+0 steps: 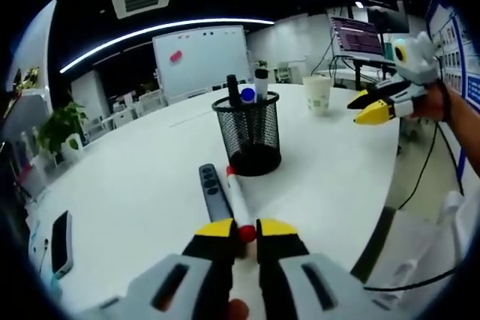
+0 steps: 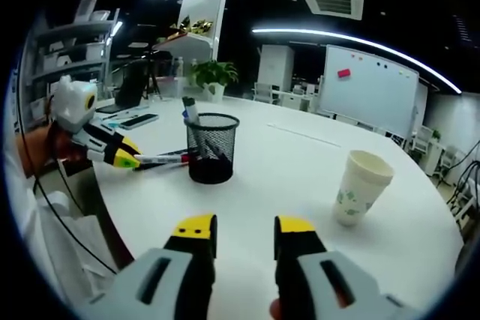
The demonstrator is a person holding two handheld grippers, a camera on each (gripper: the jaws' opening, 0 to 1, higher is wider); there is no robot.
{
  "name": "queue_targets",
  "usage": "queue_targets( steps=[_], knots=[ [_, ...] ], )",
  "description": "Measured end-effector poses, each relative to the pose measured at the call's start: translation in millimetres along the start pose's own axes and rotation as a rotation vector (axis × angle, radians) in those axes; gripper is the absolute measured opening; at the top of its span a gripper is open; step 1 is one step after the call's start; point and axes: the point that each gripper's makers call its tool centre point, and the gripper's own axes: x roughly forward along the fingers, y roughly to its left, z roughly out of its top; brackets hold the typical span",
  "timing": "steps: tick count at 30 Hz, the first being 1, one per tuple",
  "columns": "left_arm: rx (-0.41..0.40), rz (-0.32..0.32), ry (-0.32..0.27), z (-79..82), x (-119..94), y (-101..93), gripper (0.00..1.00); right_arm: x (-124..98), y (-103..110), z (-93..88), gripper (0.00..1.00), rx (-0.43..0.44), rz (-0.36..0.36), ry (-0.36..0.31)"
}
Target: Place the scattered laser pointers and whiteboard markers into the pen holder and stack the scattered paper cups together
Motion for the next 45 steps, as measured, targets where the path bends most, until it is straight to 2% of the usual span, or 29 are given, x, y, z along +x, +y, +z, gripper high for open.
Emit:
queue_targets(
  steps=[11,17,21,29,37,45],
  knots=[
    [0.027,0.01,-0.06,16.3,-3.2,2.3,0.12,-2.6,-4.3,-4.4,0.31,0.005,-0.015,0.01],
    [0.041,0.009,-0.077,20.2,-5.1,2.7,0.11,-2.6,-4.7,-6.7,0.31,0.006,-0.016,0.016],
    [0.016,0.024,-0.113,26.1,-6.1,9.0,0.11,-2.0,-5.3,-6.4,0.31,0.011,-0.018,0.012],
    [0.028,0.027,-0.128,28.4,-9.3,9.6,0.11,-1.5,-2.1,-12.9,0.31,0.013,-0.011,0.028],
    [0.038,0.019,-0.157,37.2,-13.3,10.7,0.11,0.0,-2.5,-11.1,0.31,0.012,-0.01,0.025],
    [0.029,0.028,-0.18,40.8,-16.8,23.3,0.11,3.1,-0.9,-10.9,0.31,0.009,-0.003,0.028]
  ],
)
